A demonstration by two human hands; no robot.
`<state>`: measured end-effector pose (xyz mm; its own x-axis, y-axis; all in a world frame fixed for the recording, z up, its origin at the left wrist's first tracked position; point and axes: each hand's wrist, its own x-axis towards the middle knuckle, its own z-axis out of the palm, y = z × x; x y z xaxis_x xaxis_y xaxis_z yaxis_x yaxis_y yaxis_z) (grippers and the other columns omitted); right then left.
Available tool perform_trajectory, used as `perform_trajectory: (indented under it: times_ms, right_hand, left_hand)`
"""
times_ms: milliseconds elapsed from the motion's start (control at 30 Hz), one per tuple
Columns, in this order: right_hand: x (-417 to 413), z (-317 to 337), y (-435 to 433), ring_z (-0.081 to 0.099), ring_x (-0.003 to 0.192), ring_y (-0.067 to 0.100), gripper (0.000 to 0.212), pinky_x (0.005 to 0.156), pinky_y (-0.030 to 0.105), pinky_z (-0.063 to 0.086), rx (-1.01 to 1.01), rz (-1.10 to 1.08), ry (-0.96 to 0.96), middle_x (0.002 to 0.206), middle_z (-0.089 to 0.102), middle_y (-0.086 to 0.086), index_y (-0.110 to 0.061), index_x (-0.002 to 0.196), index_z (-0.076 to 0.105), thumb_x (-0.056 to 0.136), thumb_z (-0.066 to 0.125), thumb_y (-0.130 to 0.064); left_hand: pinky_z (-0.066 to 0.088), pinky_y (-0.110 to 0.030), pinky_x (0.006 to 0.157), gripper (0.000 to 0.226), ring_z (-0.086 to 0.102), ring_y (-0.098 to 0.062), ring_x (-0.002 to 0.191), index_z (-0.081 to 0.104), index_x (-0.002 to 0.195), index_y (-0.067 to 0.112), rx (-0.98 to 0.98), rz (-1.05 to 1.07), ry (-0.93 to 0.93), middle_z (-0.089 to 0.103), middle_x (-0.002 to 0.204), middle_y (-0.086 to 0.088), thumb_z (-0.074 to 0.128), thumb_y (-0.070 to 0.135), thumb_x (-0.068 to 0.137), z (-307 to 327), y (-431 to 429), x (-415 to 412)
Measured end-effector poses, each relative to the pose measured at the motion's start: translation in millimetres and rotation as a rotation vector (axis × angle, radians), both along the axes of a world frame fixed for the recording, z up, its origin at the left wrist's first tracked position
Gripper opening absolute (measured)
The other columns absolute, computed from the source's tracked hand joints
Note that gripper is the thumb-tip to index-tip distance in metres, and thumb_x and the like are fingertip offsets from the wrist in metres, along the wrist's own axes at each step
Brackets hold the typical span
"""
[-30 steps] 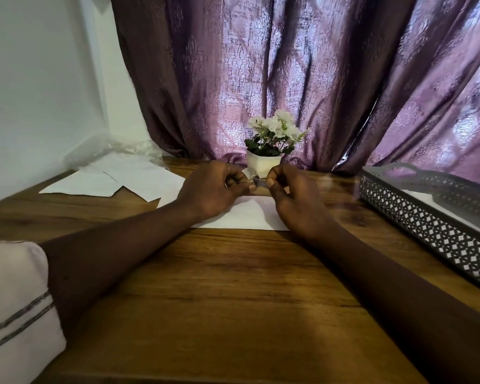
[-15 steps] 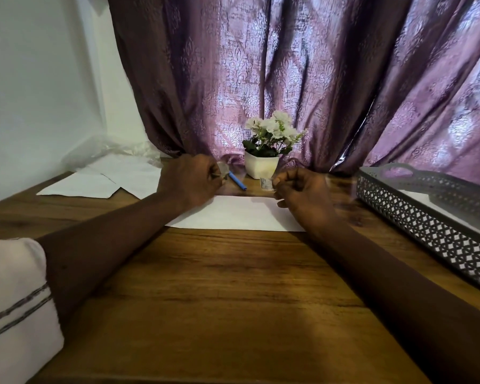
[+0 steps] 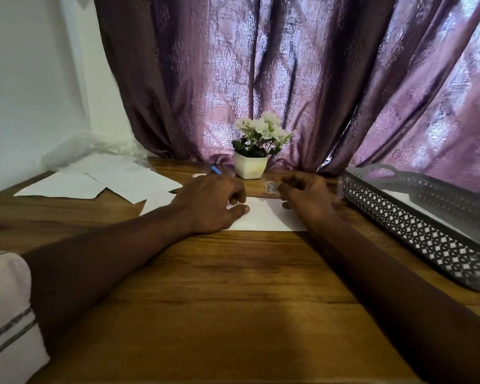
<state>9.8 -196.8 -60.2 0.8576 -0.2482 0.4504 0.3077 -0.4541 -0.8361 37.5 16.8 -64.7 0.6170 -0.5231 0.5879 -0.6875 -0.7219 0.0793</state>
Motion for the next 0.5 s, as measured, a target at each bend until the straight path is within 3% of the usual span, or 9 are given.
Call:
perform_trajectory:
  times_ms: [100,167,300,400,500]
  right_hand:
    - [3,-1,-2,0.069,0.086,0.017,0.021,0.065,0.031,0.057,0.006,0.041,0.069,0.096,0.078,0.002,-0.021,0.083,0.075,0.097,0.065,-0.008]
    - [6,-1,-5,0.068,0.086,0.015,0.022,0.065,0.028,0.058,-0.005,0.055,0.092,0.093,0.075,0.002,-0.019,0.081,0.072,0.099,0.063,-0.008]
    - [8,-1,-15,0.061,0.070,0.011,0.018,0.062,0.027,0.057,-0.037,0.055,0.053,0.083,0.071,-0.003,-0.015,0.094,0.074,0.099,0.061,-0.003]
    - [8,-1,-21,0.056,0.055,-0.004,0.024,0.051,0.011,0.044,-0.117,0.035,0.050,0.084,0.071,-0.007,-0.011,0.103,0.077,0.099,0.057,0.002]
    - [10,-3,-28,0.069,0.073,-0.001,0.028,0.058,0.007,0.048,-0.191,0.030,0.101,0.092,0.075,0.001,-0.016,0.115,0.073,0.093,0.068,0.001]
  left_hand:
    - [0.038,-0.029,0.069,0.021,0.053,-0.005,0.083,0.068,0.098,0.033,-0.006,-0.010,0.024,0.055,0.088,0.019,0.065,0.052,0.090,-3,1,2]
    - [0.041,-0.030,0.071,0.021,0.055,-0.005,0.085,0.068,0.097,0.034,-0.012,-0.008,0.040,0.057,0.089,0.019,0.065,0.053,0.090,-4,1,3]
    - [0.041,-0.030,0.070,0.020,0.056,-0.006,0.087,0.069,0.097,0.034,-0.002,-0.017,0.074,0.059,0.092,0.017,0.064,0.053,0.091,-5,1,6]
    - [0.039,-0.030,0.069,0.020,0.056,-0.006,0.090,0.069,0.098,0.035,0.013,-0.031,0.101,0.060,0.096,0.016,0.062,0.053,0.092,-6,1,8]
    - [0.038,-0.030,0.070,0.019,0.055,-0.006,0.091,0.068,0.098,0.035,0.021,-0.036,0.122,0.059,0.097,0.016,0.061,0.053,0.093,-6,1,10]
